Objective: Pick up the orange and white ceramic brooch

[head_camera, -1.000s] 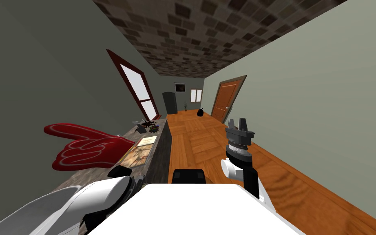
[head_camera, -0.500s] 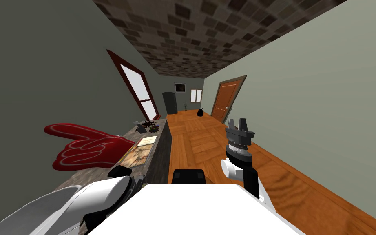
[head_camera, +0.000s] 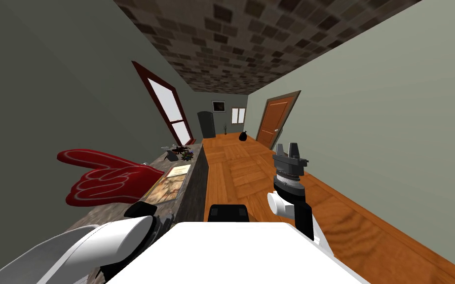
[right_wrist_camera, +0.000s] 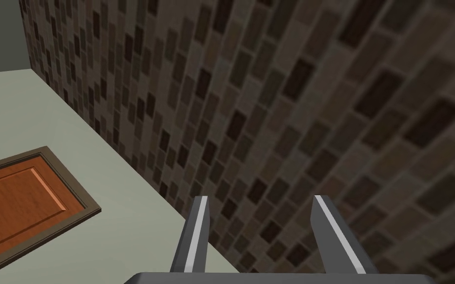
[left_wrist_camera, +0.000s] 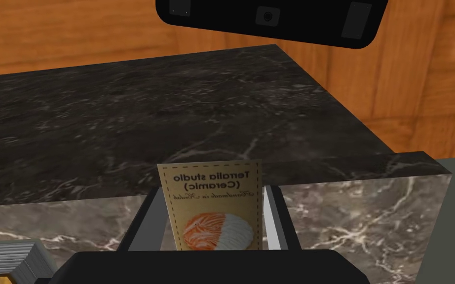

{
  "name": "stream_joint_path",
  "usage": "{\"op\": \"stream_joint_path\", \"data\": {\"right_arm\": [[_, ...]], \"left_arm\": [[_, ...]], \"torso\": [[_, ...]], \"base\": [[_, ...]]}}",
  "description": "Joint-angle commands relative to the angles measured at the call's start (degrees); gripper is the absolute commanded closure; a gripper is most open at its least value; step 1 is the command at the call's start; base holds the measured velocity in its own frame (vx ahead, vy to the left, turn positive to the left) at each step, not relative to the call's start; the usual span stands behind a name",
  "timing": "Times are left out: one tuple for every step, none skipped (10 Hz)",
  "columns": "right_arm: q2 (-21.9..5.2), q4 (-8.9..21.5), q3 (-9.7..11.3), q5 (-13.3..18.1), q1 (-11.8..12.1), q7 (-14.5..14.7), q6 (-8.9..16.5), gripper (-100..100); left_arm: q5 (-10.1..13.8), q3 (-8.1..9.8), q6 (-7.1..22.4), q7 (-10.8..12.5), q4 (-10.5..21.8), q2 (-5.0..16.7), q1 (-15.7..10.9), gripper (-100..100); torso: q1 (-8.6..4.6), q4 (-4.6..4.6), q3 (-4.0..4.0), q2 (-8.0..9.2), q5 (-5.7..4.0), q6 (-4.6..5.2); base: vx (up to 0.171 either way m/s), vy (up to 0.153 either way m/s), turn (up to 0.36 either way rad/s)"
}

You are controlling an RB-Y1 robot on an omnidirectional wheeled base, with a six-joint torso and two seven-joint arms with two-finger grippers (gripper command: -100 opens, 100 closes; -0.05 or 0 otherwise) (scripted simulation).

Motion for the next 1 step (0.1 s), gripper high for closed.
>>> {"op": "stream_joint_path", "data": {"right_arm": [[0.0, 0.0, 0.0, 0.0, 0.0, 0.0, 0.0, 0]], "left_arm": [[0.0, 0.0, 0.0, 0.0, 0.0, 0.0, 0.0, 0]], "torso": [[0.0, 0.0, 0.0, 0.0, 0.0, 0.0]], "base": [[0.0, 0.0, 0.0]]}}
